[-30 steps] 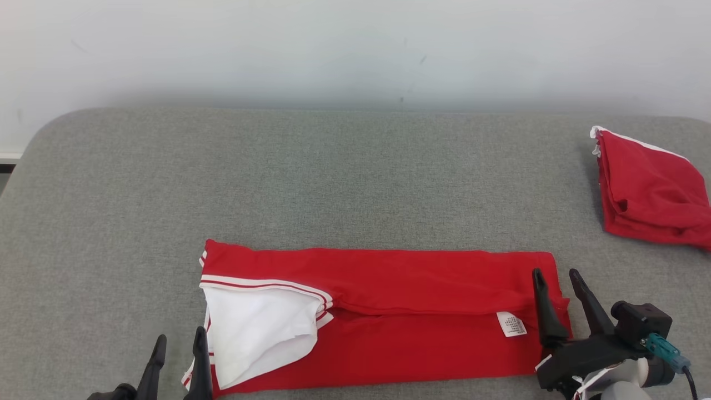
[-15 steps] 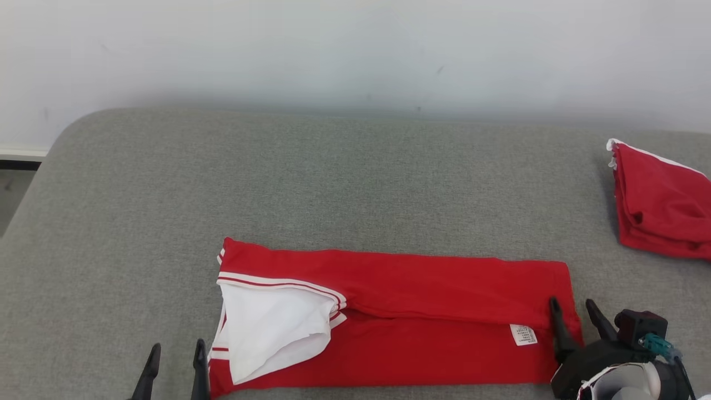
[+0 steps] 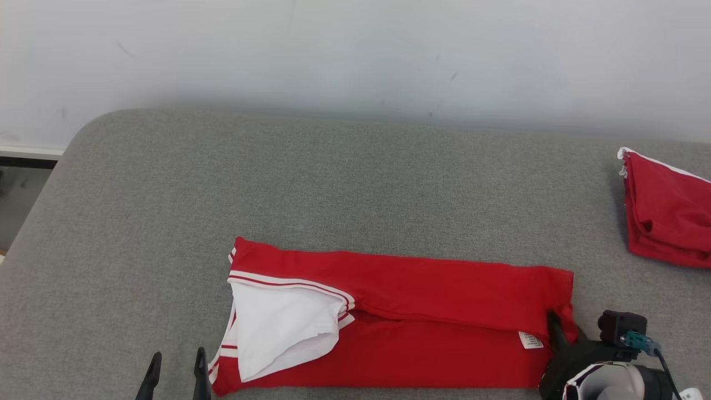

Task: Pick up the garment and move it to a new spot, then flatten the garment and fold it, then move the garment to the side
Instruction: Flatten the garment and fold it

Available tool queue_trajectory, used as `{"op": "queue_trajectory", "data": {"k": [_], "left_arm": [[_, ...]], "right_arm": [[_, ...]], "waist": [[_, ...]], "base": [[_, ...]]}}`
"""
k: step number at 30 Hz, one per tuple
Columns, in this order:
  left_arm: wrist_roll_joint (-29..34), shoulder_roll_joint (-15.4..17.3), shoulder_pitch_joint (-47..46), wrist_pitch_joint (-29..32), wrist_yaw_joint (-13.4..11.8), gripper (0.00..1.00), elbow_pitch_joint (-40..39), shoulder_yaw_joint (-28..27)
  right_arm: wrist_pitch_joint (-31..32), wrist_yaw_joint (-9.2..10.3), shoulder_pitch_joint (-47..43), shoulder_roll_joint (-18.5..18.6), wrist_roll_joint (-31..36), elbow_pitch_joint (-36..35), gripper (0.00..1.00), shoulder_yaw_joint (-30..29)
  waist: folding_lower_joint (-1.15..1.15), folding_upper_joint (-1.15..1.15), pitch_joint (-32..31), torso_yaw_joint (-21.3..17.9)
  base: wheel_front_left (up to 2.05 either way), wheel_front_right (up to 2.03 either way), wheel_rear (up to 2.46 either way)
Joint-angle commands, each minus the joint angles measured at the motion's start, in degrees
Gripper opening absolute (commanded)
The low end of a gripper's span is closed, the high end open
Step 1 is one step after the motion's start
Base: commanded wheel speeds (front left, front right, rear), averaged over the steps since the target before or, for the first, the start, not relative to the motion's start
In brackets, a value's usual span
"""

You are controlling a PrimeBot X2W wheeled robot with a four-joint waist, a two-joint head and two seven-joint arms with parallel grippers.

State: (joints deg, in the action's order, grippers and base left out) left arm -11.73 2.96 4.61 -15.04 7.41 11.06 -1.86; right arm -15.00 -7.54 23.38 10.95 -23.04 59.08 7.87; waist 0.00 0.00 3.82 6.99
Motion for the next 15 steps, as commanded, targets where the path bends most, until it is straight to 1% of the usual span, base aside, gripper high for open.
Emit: {"op": "queue_trajectory", "data": {"k": [1, 5, 10, 15], "left_arm": [[-0.4, -0.1, 0.2, -0.1, 0.1, 1.00, 0.3, 0.0], [-0.3, -0.1, 0.4, -0.1, 0.1, 1.00, 0.6, -0.1], [-0.2, -0.1, 1.2, -0.1, 0.1, 1.00, 1.1, -0.1], [0.0, -0.1, 1.9, -0.1, 0.1, 1.00, 1.0, -0.8]], "right_arm": [[0.6, 0.12, -0.5, -0.8, -0.7, 1.1, 0.00, 0.8], [0.3, 0.13, 0.3, 1.2, -1.9, 1.7, 0.00, 1.3], [-0.1, 0.16, -0.6, 5.3, -3.2, 1.5, 0.00, -0.3], [-0.2, 0.13, -2.2, 8.8, -2.9, -2.0, 0.00, -1.4]], "waist": [[0.00, 0.00, -0.1, 0.0], [0.00, 0.00, -0.6, -0.6], [0.00, 0.00, -1.7, -1.3], [0.00, 0.00, -2.8, -2.3]], "base": [[0.00, 0.00, 0.00], [0.00, 0.00, 0.00], [0.00, 0.00, 0.00], [0.00, 0.00, 0.00]]}}
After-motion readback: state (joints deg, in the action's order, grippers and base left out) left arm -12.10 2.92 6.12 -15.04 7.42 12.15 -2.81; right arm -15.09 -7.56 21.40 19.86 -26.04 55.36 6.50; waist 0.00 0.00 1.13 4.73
